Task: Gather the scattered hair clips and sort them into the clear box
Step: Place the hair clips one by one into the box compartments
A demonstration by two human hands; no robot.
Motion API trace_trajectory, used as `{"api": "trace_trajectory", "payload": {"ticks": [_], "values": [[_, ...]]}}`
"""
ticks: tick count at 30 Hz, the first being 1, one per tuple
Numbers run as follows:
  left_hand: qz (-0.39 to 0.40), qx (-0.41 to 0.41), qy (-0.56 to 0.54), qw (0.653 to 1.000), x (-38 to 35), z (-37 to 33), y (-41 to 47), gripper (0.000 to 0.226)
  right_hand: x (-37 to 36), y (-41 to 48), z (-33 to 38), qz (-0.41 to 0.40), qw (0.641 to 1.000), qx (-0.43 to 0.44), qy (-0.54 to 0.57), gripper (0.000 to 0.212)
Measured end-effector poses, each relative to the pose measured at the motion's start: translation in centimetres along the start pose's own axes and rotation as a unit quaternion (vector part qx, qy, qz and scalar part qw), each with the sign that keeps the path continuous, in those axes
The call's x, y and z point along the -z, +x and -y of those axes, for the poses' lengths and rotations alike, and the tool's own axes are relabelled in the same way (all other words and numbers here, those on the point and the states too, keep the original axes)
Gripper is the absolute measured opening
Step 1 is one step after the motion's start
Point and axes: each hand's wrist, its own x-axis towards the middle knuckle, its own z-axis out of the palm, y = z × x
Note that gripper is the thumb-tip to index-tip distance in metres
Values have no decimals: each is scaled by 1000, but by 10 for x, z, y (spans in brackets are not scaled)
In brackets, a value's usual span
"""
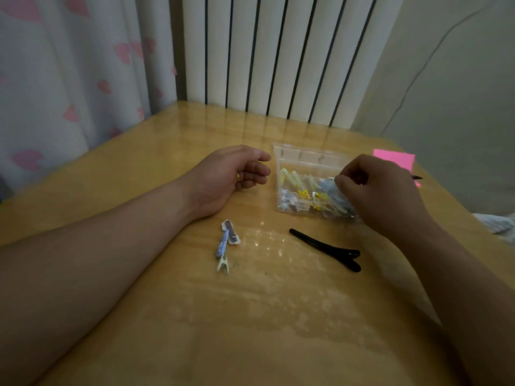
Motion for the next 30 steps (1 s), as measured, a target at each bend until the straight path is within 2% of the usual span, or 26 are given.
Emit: {"api": "trace_trajectory", "payload": {"ticks": [4,10,14,20,26,30], "values": [[1,2,1,1000,1,0,0,34,-4,-16,34,36,994,101,37,2],[4,6,-10,1000,2,-1,-1,34,-21,-34,71,214,947,240,-18,34],[-1,6,-18,1000,0,-1,-1,34,-38,-44,87,255,915,310,-40,42],[-4,3,-11,1000,-1,0,0,36,-40,-44,87,232,919,314,-51,24],[1,1,-7,1000,1,2,2,32,-38,-44,83,209,934,283,-59,23],[3,-4,-8,1000,2,3,3,32,-36,-44,80,219,941,255,-47,32]]}}
